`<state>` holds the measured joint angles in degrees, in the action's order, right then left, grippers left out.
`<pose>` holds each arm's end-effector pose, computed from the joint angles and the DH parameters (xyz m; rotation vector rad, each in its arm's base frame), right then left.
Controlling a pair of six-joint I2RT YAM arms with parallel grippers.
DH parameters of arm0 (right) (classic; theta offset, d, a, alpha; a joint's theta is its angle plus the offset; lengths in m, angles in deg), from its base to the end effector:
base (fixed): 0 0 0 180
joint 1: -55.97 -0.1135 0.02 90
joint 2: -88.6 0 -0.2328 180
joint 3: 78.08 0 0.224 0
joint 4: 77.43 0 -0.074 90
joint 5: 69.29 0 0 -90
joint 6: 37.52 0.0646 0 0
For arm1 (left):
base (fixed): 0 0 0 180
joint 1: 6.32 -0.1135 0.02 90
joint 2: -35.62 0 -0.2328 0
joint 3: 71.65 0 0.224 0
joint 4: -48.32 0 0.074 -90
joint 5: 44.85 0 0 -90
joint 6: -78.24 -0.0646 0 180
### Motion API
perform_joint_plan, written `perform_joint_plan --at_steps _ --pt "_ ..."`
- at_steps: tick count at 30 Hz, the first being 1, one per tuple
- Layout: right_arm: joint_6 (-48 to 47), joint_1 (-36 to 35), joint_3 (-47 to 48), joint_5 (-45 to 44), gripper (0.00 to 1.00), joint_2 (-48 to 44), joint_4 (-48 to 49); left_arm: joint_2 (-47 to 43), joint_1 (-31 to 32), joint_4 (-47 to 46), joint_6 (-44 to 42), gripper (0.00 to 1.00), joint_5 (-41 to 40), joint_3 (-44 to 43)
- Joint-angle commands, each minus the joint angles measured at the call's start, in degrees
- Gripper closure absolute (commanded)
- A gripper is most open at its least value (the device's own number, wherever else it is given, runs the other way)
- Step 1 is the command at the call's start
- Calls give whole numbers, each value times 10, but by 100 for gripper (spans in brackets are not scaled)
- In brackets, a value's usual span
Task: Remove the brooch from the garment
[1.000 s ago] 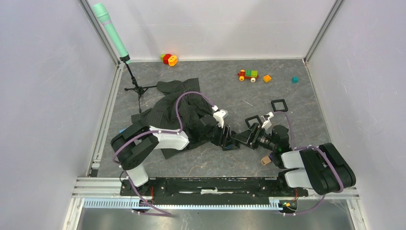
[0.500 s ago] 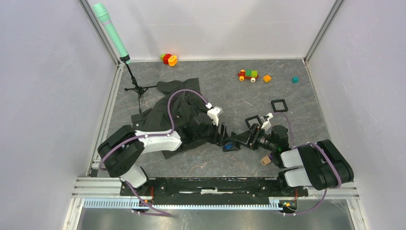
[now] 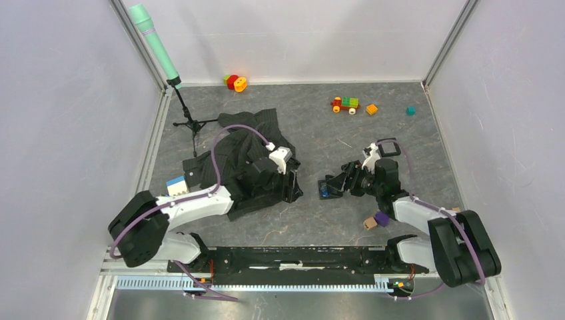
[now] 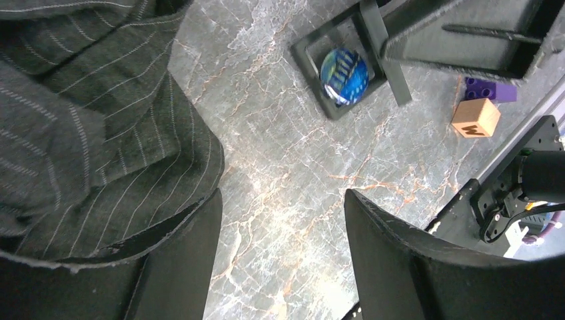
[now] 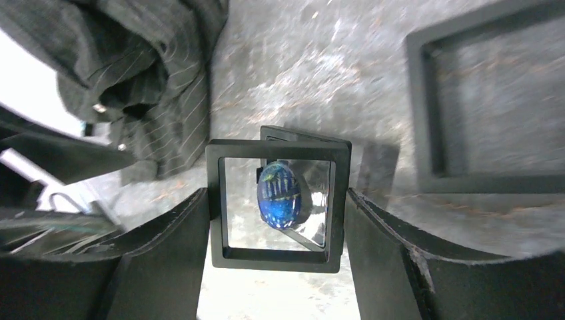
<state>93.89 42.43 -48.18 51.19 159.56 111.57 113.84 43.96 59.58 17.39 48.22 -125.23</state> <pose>0.2090 0.0840 0.1176 0.2107 2.2466 1.1092 0.1816 -0.2239 0.1668 0.4573 2.2783 -0.8060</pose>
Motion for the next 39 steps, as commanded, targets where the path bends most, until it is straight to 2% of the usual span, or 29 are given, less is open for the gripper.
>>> perform_joint_plan --at_steps 1,7,13,17,20,24,25,30,35,39 --pt "-136 2 63 -121 40 -44 -192 -59 -4 50 -14 27 -28 9" --pt "-213 2 123 -212 38 -63 -350 -86 -20 108 -9 25 -109 7" --pt "-243 2 124 -284 36 -96 -413 -134 -42 146 -7 23 -158 8" --pt "-251 1 123 -329 34 -99 -435 -146 -77 193 -10 21 -186 -12" --pt "-253 2 126 -356 24 -101 -442 -157 -104 193 -16 20 -187 -14" --pt "-243 1 156 -307 3 -93 -434 -135 -118 187 -25 20 -202 -26" --pt "-241 0 164 -306 2 -93 -431 -126 -120 187 -27 20 -204 -30" --pt "-238 -18 219 -289 2 -87 -434 -111 -124 208 -29 21 -216 -42" --pt "-214 -78 240 -239 17 -53 -355 -163 -126 241 -22 24 -236 -22" --pt "-194 -146 274 -228 25 25 -259 -171 -151 254 -20 24 -217 -22"
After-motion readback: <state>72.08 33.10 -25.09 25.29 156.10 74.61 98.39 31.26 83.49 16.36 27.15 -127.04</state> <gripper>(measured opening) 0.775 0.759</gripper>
